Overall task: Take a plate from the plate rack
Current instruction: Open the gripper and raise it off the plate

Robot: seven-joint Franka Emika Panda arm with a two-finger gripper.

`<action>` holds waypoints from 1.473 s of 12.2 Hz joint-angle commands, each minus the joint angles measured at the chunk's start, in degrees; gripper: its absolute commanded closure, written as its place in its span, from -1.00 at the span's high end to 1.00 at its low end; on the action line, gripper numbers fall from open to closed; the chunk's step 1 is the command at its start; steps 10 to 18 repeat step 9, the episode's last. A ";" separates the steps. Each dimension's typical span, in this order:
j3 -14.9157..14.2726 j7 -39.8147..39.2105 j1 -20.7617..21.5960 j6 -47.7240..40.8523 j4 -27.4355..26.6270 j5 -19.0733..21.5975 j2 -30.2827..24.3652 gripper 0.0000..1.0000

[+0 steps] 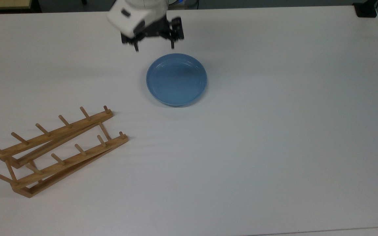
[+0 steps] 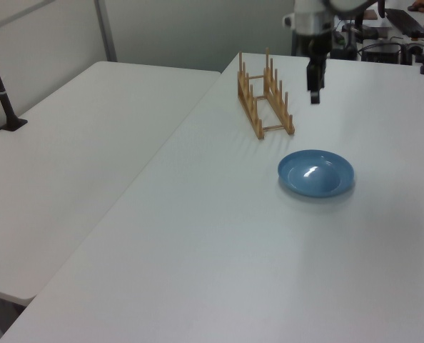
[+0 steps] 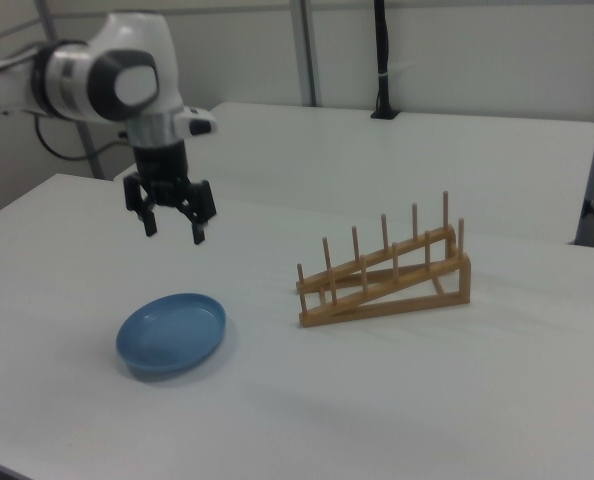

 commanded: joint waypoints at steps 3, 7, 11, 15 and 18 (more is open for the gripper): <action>3.06 7.79 -5.16 -6.75 0.88 -4.37 -4.31 1.00; 2.46 11.78 -3.24 -6.41 0.97 -5.16 -3.34 1.00; 1.15 10.38 -1.58 -6.32 0.88 -5.16 -2.99 1.00; 1.15 10.38 -1.58 -6.32 0.88 -5.16 -2.99 1.00; 1.15 10.38 -1.58 -6.32 0.88 -5.16 -2.99 1.00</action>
